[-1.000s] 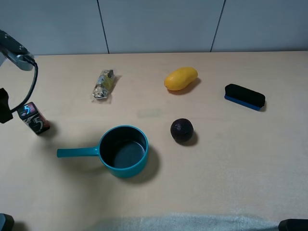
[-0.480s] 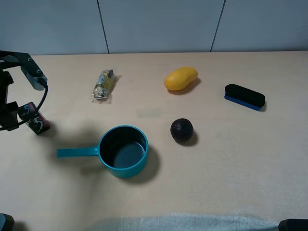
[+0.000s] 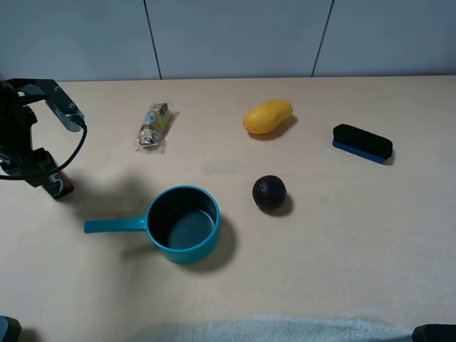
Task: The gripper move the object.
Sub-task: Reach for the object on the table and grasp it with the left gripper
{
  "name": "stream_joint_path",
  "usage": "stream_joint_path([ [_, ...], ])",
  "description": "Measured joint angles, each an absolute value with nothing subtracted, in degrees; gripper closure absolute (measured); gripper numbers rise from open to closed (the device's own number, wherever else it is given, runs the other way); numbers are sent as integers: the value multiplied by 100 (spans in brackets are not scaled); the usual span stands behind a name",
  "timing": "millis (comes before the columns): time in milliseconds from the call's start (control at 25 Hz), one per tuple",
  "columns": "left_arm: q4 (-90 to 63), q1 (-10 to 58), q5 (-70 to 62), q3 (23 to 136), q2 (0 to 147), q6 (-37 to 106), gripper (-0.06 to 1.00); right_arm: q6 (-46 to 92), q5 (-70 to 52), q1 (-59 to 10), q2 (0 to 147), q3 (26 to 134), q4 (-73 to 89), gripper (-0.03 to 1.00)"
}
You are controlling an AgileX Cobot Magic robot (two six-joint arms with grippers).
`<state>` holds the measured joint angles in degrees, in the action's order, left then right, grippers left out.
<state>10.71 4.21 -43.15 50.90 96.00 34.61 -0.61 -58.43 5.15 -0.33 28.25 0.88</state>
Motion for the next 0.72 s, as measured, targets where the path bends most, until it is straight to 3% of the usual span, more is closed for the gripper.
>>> stream_joint_path([
  [720, 973, 421, -3713, 5257, 10687, 3442, 19, -61, -5843, 515, -33, 2825, 88, 31],
])
